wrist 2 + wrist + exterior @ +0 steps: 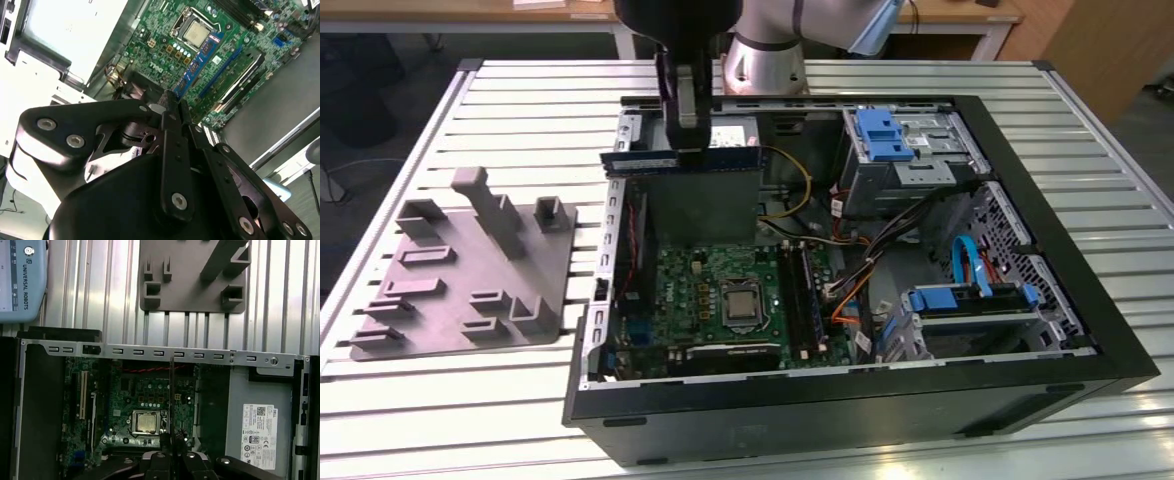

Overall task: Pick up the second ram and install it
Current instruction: 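Pick up the second ram and move it above second insertion slot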

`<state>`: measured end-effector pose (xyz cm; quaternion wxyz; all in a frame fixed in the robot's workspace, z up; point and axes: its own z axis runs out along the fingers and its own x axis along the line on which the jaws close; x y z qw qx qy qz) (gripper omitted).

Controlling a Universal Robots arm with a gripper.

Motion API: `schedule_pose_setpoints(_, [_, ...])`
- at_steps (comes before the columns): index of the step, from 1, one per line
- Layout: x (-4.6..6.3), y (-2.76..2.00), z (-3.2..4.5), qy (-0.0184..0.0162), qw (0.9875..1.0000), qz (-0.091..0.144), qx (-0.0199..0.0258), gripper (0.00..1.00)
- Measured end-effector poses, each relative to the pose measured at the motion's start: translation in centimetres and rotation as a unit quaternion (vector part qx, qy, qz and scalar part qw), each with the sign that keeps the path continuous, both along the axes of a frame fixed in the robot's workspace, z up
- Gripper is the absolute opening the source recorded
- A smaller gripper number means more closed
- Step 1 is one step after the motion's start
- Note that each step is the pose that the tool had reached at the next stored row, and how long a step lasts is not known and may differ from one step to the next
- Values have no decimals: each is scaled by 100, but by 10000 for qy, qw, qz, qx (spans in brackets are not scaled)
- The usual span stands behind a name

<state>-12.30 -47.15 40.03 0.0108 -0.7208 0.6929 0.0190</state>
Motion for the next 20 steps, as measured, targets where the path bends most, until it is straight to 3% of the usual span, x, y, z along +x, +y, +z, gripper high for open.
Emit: schedule_pose_setpoints(20, [313, 0, -30, 1, 10000, 0, 0, 14])
